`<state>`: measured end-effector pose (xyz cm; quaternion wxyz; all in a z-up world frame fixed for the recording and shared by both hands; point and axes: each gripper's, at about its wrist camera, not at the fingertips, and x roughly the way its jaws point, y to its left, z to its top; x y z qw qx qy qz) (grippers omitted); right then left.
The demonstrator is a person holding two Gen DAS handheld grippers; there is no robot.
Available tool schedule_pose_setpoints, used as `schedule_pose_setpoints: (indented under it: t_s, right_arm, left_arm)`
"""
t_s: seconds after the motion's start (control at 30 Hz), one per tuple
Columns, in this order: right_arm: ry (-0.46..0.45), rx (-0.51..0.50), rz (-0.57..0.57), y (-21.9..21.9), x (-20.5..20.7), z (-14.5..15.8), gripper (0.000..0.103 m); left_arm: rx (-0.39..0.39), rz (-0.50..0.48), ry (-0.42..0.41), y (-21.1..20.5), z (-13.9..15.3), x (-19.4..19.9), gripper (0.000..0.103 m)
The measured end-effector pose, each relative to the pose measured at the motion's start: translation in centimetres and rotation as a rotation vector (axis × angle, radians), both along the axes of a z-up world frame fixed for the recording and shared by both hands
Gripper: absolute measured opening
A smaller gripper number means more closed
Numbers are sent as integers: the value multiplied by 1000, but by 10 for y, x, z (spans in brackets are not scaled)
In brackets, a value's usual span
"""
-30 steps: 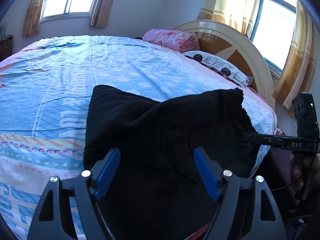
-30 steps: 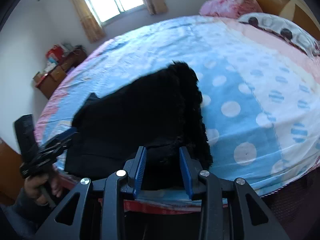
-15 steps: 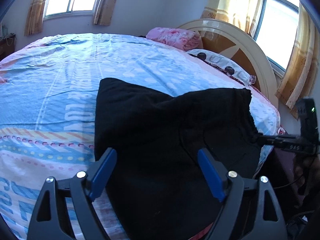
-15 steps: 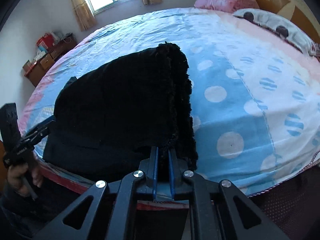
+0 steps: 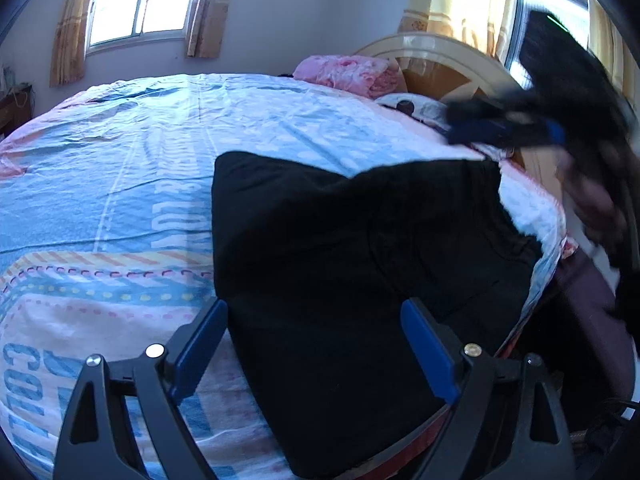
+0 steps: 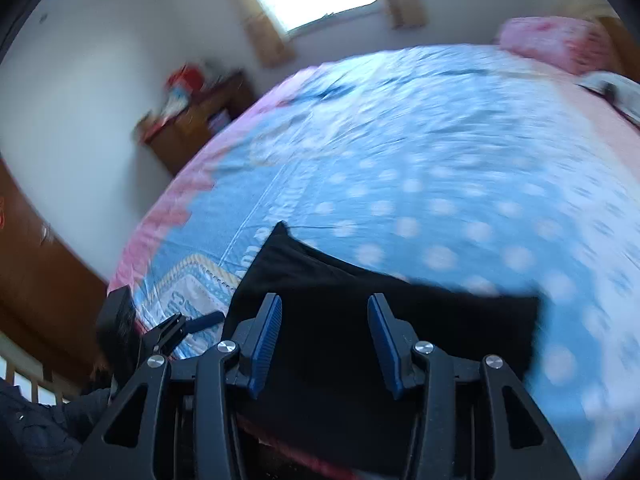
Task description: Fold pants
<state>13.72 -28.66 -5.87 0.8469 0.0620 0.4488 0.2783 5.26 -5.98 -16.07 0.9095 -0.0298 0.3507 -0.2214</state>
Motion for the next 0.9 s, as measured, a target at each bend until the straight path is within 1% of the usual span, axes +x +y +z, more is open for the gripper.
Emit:
schedule_pose_setpoints:
  t_s: [0.07,0.13,0.2,0.23,0.27,0.3,0.33,0.37,0.4,0.43,0.47,0.53,0.6,0.63,0.7,0.73,0.77,0.8,0.83,0.87,0.9]
  right_arm:
    - [78,29,55,24,27,-13,47]
    - [131,-4,108,47,44,-26,47]
    - [224,-40,188,67,56,-48,47]
    - [238,-61,202,74,62,-56,47]
    - [245,-89,224,82,64,-63,42]
    - [257,-101,257,87,64,-67,19]
    - [246,-121,282,92,63,-69,9]
    - [212,-157,291,97,60,-67,5]
    - [167,-200,303,103,58,-63,4]
    - [138,-223,296,105,60,-62,4]
    - [108,-243,276,106,64,-58,4]
    - [90,-266,252,105,79,-60,4]
    - [120,-276,235,104,92,-74,4]
    - [156,-271,255,105,97,-83,4]
    - [165,-222,265,96,99,-78,5]
    - [180,-172,245,87,100,-72,7]
    - [181,-137,218,76,99,-64,17]
    - [144,-128,179,63,94,-51,37]
    - [108,-126,153,56,88,-44,43]
    - [76,-101,129,43,79,-32,45]
    - [70,-71,120,35,73,-27,45]
  left_arm:
    - [-1,-9,-4,-1,-1,-1,91]
    - [-1,-13,1,-1,-2,0,91]
    - [-10,-16,9,0,-4,2,91]
    - [-14,-16,16,1,-5,3,91]
    - [-17,-14,23,1,-7,4,91]
    - [-20,-11,29,2,-9,6,91]
    - [-23,-11,34,3,-10,7,91]
    - [-26,-10,38,4,-11,8,91]
    - [-27,-9,40,4,-12,9,91]
    - [-28,-13,43,3,-13,10,91]
    - [-23,-19,44,1,-15,10,93]
    - [-7,-25,32,-3,-16,9,96]
    - [3,-30,29,-6,-16,9,96]
    - [5,-31,31,-6,-16,9,96]
    - [-9,-30,29,-2,-15,9,96]
    - [-25,-22,27,0,-12,9,96]
    - [-43,-9,17,4,-8,8,96]
    - [-53,-2,4,7,-4,8,96]
    - [-63,3,-15,9,1,6,96]
    - [-64,8,-38,11,6,4,96]
    - [-49,15,-50,11,9,4,97]
